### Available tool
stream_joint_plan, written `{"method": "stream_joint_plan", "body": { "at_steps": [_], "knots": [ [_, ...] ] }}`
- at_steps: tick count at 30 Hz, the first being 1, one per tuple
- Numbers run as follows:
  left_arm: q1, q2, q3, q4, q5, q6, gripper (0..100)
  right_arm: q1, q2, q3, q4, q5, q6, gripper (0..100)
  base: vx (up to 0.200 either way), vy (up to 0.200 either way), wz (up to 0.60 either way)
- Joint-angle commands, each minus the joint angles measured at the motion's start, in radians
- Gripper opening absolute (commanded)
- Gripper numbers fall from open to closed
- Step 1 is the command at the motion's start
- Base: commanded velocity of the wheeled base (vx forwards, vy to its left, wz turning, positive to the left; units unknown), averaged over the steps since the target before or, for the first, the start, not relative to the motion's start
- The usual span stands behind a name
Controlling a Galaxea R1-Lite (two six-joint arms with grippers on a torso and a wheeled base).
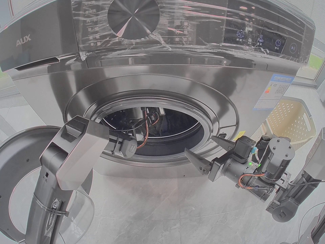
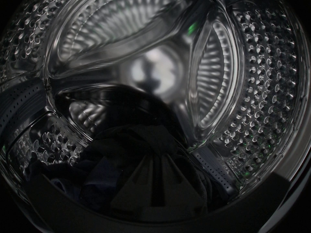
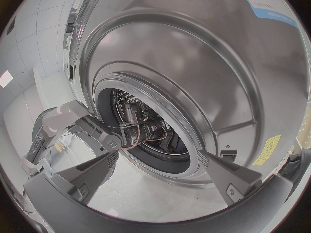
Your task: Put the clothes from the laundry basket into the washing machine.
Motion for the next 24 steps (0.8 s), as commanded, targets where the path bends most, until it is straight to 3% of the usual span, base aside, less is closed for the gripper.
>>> {"method": "stream_joint_plan", "body": {
  "at_steps": [1,6,12,13,17,22,24],
  "knots": [
    [0.004,0.054,-0.055,-0.004,0.012,0.001,0,0.002,0.002,0.0,0.0,0.0,0.0,100,0.0,0.0,0.0],
    [0.016,0.086,-0.164,-0.01,0.038,0.002,0,0.001,0.002,0.0,0.0,0.0,0.0,100,0.0,0.0,0.0],
    [0.016,0.094,-0.161,-0.025,0.038,0.019,0,0.001,0.002,0.001,0.001,0.002,0.0,100,0.0,0.0,0.0],
    [0.014,0.095,-0.158,-0.03,0.038,0.024,100,0.001,0.002,0.003,0.0,0.002,0.0,100,0.0,0.0,0.0],
    [0.008,0.095,-0.153,-0.03,0.04,0.022,100,0.001,0.002,0.003,0.0,0.002,0.0,100,0.0,0.0,0.0],
    [-0.003,0.048,-0.037,-0.027,0.041,0.027,100,0.001,0.002,0.004,0.001,0.002,0.0,100,0.0,0.0,0.0],
    [-0.013,0.016,0.055,-0.041,0.041,0.073,100,0.001,0.002,0.008,0.001,0.002,0.0,100,0.0,0.0,0.0]
  ]
}}
